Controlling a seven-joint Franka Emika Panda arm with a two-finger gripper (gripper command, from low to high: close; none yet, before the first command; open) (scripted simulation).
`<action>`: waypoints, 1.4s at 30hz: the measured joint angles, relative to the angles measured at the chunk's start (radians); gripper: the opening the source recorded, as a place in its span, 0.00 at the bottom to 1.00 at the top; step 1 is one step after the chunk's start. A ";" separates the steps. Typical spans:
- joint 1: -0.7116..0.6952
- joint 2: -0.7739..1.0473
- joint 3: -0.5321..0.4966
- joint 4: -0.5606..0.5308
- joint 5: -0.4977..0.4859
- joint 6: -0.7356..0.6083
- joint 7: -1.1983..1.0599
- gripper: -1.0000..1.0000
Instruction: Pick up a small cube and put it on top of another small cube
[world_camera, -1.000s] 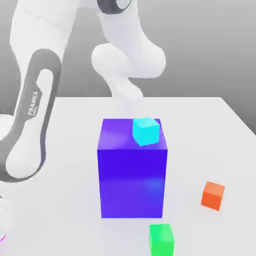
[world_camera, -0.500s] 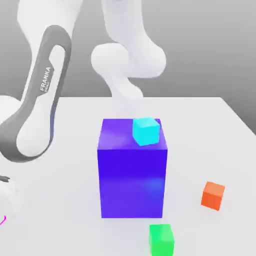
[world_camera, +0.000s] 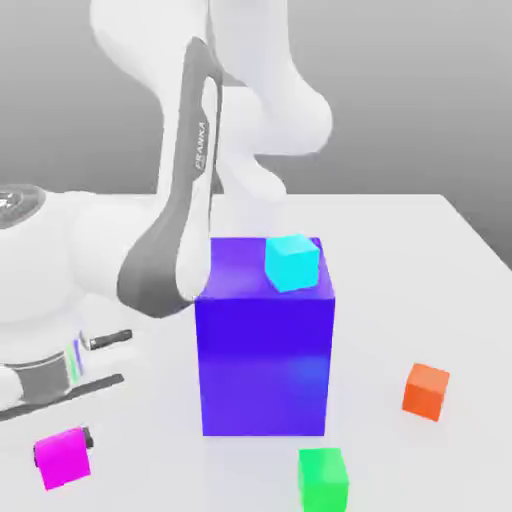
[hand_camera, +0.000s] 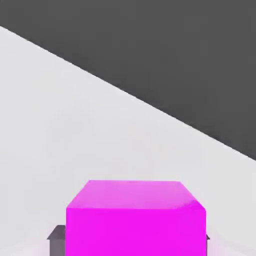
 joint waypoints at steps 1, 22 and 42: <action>0.003 -0.006 0.010 -0.005 -0.010 0.000 -0.032 0.00; 0.048 -0.135 0.250 -0.118 -0.149 0.000 -0.753 0.00; 0.103 -0.096 0.394 -0.189 -0.199 0.137 -1.285 0.00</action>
